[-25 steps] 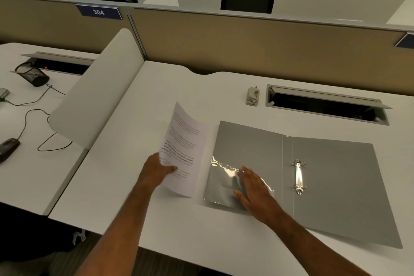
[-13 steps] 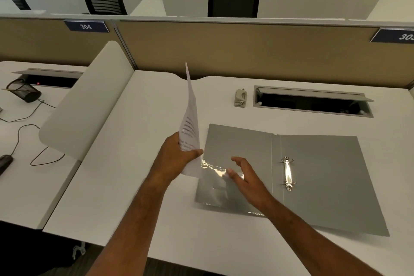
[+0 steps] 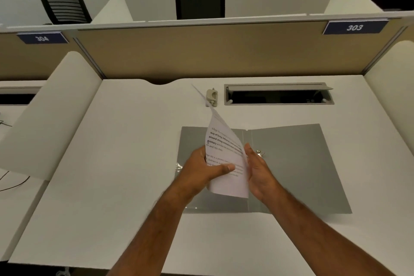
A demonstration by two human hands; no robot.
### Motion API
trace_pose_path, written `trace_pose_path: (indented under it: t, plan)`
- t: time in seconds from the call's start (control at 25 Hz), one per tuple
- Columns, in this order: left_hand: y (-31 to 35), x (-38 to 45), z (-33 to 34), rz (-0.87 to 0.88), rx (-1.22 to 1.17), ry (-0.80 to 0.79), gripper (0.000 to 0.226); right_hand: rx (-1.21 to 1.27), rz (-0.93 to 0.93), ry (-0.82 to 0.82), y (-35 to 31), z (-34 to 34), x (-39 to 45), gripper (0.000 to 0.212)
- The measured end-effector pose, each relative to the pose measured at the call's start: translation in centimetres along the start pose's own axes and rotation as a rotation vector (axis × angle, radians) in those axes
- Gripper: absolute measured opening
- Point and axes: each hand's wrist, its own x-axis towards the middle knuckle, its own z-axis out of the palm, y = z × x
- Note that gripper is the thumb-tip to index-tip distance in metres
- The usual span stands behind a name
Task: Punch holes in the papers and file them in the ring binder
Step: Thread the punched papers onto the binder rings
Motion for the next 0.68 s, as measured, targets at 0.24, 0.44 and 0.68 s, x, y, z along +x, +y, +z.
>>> trace_pose_path:
  t: [0.24,0.44,0.68]
  plan:
    - [-1.8,1.4,4.0,-0.079,-0.105,-0.045,0.048,0.032,-0.090,0.157,-2.4,-5.5,-1.9,0.043]
    - [-5.0,3.3,7.6,-0.157,-0.221,-0.080,0.049,-0.159,-0.177,0.244,-4.7,-9.4,-3.2,0.042]
    - [-8.9,5.7,10.5,-0.223,-0.188,-0.050,0.055,-0.355,-0.268,0.342,-6.5,-13.1,-3.4,0.039]
